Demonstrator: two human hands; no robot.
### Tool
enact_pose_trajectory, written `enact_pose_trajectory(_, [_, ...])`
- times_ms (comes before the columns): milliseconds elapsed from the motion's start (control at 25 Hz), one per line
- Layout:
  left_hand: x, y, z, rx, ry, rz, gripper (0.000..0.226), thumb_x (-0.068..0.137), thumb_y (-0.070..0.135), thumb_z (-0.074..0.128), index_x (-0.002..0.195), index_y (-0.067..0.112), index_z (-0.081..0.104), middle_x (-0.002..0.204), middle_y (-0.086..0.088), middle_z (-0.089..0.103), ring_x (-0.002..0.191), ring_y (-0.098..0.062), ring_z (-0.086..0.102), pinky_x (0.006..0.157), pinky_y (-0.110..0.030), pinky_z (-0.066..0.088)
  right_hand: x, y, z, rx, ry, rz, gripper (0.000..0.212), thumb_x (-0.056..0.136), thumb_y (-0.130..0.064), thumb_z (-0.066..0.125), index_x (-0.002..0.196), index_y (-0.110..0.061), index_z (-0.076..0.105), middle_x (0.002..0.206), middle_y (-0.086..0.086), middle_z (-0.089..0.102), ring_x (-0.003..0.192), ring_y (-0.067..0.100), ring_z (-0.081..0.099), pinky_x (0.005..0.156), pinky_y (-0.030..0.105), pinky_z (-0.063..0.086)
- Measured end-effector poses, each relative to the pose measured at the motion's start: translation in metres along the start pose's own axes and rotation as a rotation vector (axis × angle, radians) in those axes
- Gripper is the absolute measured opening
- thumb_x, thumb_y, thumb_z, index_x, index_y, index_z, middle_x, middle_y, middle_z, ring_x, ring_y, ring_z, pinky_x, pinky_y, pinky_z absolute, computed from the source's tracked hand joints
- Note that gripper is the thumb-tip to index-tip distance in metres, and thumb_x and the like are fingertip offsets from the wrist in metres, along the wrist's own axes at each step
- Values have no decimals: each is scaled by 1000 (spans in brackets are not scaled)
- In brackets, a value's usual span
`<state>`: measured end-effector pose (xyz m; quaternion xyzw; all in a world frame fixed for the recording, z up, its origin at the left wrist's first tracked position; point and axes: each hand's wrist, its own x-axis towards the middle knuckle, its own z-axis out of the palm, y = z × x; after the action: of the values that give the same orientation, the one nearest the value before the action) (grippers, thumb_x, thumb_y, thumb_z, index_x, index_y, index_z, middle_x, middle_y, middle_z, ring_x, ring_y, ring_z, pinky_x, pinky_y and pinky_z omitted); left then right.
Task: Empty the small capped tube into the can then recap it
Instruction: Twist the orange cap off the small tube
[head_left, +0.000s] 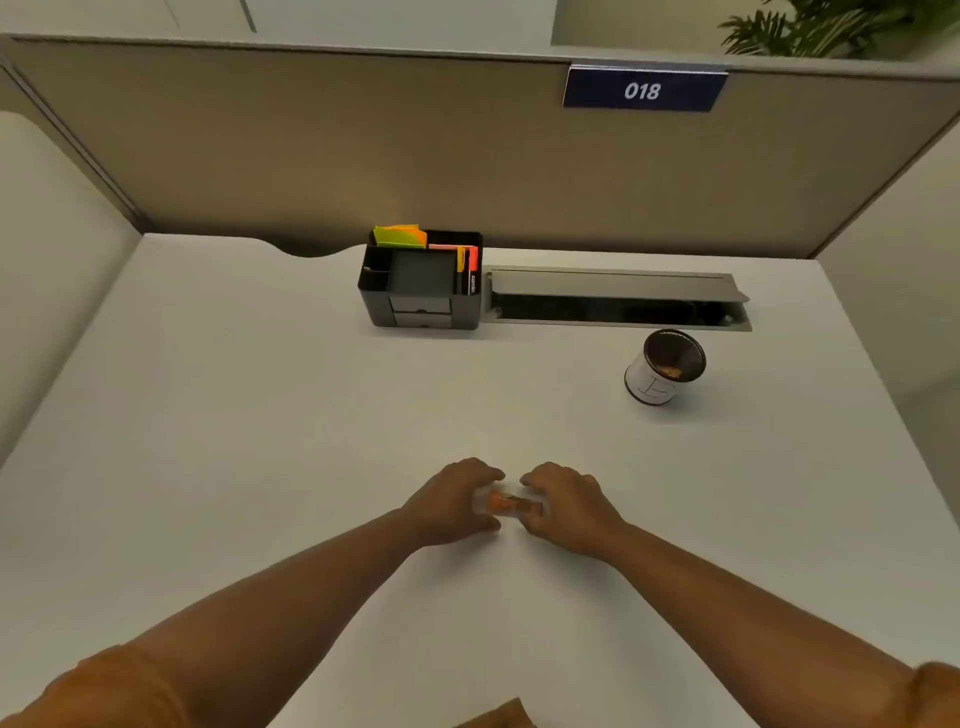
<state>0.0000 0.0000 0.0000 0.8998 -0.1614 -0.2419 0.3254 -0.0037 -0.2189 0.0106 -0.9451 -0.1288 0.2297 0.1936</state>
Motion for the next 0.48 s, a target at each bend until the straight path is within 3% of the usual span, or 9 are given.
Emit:
enact_pose_trajectory(240, [0, 2, 9, 14, 104, 91, 18, 86, 6, 67, 103, 10, 72, 99, -7, 72, 93, -25, 64, 83, -38, 50, -1, -6, 10, 38, -15, 0, 30, 85, -34, 62, 112, -22, 65, 110, -3, 62, 99, 22, 59, 82, 34, 46])
enact_pose_trajectory(360, [0, 2, 9, -13, 84, 33, 19, 87, 0, 57, 95, 10, 70, 91, -5, 70, 84, -23, 60, 77, -37, 50, -4, -9, 14, 54, -19, -14, 14, 87, -25, 58, 97, -21, 66, 96, -1, 63, 88, 24, 59, 76, 39, 49])
enact_pose_trajectory(480, [1, 2, 9, -55, 63, 5, 19, 91, 4, 58, 102, 12, 71, 98, -5, 71, 90, -20, 62, 83, -33, 50, -5, -10, 18, 96, -18, -10, 8, 89, -22, 58, 92, -20, 65, 87, -1, 61, 81, 23, 57, 72, 39, 50])
